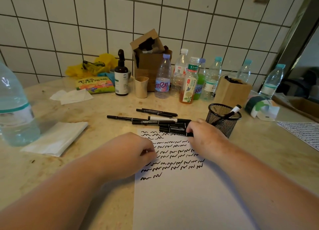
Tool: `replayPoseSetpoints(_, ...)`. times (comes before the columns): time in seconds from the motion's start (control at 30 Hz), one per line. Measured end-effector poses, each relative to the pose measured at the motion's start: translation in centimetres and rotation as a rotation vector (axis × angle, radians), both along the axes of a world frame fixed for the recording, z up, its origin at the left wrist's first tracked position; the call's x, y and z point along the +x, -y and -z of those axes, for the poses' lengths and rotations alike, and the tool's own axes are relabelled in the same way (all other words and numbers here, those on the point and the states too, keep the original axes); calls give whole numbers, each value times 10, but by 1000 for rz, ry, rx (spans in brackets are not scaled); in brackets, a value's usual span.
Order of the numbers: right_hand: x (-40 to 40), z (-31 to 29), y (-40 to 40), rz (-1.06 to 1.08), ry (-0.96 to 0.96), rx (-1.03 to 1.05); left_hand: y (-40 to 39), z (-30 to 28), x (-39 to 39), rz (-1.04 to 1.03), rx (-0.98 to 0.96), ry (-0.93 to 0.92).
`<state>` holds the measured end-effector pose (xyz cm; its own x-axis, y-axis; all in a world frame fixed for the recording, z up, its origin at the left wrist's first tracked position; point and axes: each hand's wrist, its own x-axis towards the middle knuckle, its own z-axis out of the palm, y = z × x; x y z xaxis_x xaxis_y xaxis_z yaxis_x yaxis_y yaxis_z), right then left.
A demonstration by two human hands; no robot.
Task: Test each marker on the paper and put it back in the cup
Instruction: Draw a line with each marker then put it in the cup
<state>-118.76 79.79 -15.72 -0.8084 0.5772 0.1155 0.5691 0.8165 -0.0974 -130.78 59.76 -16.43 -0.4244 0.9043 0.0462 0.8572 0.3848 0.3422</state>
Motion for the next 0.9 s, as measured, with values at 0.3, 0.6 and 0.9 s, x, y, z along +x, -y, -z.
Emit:
replayPoseSetpoints(0.3, 8, -12, 14, 18, 119, -9, -1, -2, 2, 9, -18, 15)
replayPoseSetpoints(0.6, 35, 5, 37, 23, -419, -790, 0, -1, 0, -15, -9, 27)
replayPoseSetpoints(0.9, 44, 11, 50, -221, -758, -1266, -1, -11, 8, -21, 117, 203)
